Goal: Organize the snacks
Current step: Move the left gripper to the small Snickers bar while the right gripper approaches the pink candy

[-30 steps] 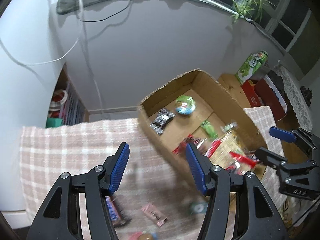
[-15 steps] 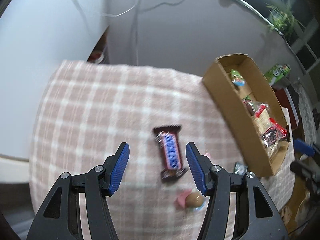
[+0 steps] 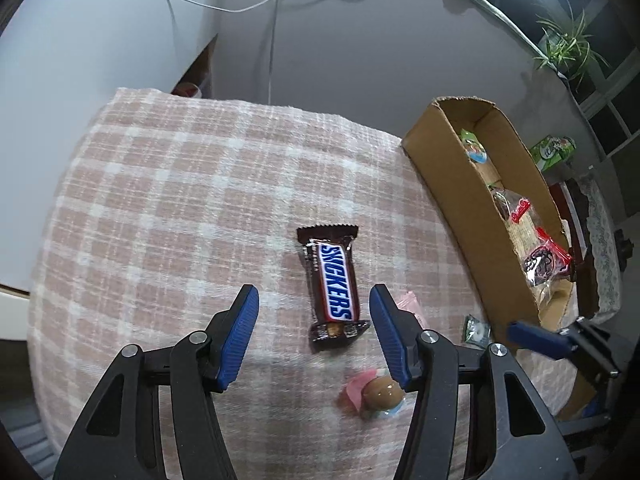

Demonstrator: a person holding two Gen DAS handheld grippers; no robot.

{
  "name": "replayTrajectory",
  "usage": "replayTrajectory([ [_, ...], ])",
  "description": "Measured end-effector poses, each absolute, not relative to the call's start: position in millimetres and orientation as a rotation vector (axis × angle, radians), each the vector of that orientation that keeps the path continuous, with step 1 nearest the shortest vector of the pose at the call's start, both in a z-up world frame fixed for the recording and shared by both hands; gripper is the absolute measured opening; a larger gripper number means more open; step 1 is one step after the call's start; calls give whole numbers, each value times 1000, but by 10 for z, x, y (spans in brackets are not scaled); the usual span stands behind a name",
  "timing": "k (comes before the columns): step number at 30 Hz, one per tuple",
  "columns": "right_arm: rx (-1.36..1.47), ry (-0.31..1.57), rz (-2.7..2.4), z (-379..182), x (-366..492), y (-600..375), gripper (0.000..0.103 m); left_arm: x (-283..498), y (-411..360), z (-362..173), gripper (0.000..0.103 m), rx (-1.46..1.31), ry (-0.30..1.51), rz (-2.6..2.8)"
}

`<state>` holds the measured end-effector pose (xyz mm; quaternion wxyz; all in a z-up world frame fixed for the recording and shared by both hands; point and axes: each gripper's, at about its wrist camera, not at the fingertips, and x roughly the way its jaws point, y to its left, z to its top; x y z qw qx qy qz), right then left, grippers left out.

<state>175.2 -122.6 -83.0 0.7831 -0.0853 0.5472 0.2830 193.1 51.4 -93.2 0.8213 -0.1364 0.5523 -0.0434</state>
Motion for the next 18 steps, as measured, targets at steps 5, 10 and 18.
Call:
replayTrajectory([
  [5,-189,1225,583,-998,1836,-1122,50,1980,475,-1013,54,-296,1181,-111],
  [10,-191,1276,564,-1191,1924,-1033,39,2045,431,-1087,51,-291,1189,-128],
  [18,-225,1300,552,-1377,2030,-874,39,2159,323,-1212,48,-275,1216,-132],
])
